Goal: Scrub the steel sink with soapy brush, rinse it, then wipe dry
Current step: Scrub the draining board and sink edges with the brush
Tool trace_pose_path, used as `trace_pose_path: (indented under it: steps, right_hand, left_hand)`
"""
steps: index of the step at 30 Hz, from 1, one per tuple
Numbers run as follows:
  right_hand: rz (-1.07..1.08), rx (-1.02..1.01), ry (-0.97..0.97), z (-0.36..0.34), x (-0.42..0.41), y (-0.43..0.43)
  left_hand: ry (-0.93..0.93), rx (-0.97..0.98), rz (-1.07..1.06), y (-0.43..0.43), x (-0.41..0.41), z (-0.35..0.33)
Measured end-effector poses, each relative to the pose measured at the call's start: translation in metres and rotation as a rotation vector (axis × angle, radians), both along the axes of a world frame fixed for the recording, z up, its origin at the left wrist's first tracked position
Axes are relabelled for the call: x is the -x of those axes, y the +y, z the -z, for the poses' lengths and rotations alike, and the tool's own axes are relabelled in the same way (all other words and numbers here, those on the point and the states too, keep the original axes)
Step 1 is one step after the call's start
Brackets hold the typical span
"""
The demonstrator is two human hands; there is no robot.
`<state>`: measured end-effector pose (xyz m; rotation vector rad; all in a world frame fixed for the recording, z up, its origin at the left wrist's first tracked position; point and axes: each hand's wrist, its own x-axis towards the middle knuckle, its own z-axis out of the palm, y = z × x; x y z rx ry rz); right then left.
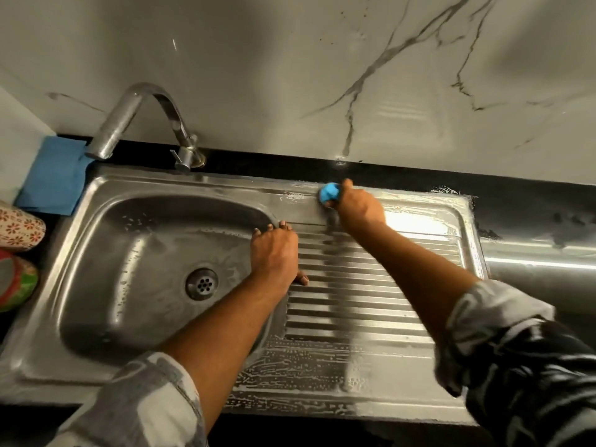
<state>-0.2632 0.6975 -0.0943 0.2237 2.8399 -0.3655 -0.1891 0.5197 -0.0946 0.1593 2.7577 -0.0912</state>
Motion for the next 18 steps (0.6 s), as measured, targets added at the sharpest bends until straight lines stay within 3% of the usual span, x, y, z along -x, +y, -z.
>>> trace_pose_path:
  steps: [4, 7, 10, 15, 18]
  right_hand:
    - [-0.163, 0.125, 0.010, 0.007, 0.022, -0.097]
    - [-0.232, 0.119, 0.023, 0.004, 0.026, -0.111]
    - [-0.157, 0.085, 0.007, 0.002, 0.010, -0.052]
    - [0.188, -0.088, -0.072, -0.014, -0.018, 0.108]
    - [0.301, -0.152, -0.116, -0.020, -0.025, 0.143]
  left_hand:
    - [0.057, -0.022, -0.019, -0.003, -0.005, 0.006]
    - [0.071, -0.018, -0.065, -0.002, -0.008, 0.005]
    - [0.018, -0.040, -0.076, -0.002, -0.008, 0.000]
    - [0.027, -0.076, -0.083, -0.004, -0.009, 0.000]
    - [0.024, -0.058, -0.054, -0.003, -0.008, -0.002]
